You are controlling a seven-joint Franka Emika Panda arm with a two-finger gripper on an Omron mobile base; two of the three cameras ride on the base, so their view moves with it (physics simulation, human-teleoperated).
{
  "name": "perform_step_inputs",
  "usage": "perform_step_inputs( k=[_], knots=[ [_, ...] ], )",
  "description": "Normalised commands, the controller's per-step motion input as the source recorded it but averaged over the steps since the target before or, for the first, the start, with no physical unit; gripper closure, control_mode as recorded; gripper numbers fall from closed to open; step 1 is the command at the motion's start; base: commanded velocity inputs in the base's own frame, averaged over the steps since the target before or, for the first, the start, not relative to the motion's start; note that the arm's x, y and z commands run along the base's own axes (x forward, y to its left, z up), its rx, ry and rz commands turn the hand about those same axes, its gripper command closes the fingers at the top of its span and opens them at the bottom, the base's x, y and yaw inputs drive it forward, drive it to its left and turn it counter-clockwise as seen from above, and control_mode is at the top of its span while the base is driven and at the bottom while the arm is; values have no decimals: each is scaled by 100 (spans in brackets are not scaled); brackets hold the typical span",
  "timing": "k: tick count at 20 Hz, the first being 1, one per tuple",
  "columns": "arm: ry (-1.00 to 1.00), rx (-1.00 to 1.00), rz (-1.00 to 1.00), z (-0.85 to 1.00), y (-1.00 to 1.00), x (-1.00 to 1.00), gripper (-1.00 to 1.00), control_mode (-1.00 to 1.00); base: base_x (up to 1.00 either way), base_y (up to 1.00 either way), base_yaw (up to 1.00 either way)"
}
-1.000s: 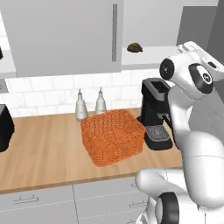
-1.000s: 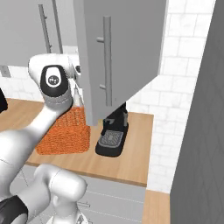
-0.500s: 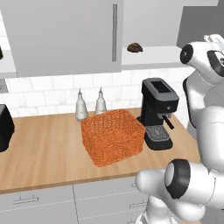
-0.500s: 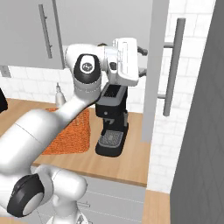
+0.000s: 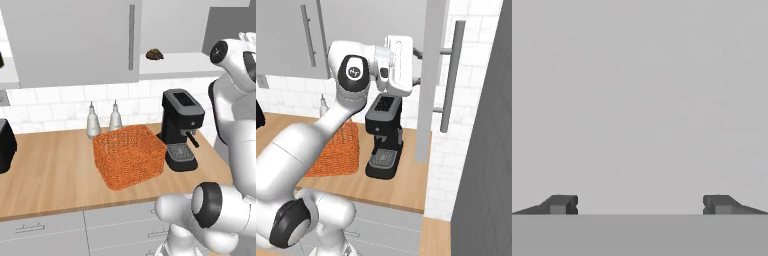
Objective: Open the cabinet, pick up the bread from the cabinet and place it in the basket. Then move the basket to the dining counter.
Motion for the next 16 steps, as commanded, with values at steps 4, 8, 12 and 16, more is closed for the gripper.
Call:
perform_step_inputs(
  k=[4,8,12,16],
  knots=[
    [6,-23,20,28,42,-89,-100,-100,0,0,0],
    [4,-23,29,36,63,-98,-100,-100,0,0,0],
    [5,-17,49,31,96,-59,-100,-100,0,0,0],
    [18,-12,53,29,91,-19,-100,-100,0,0,0]
  ],
)
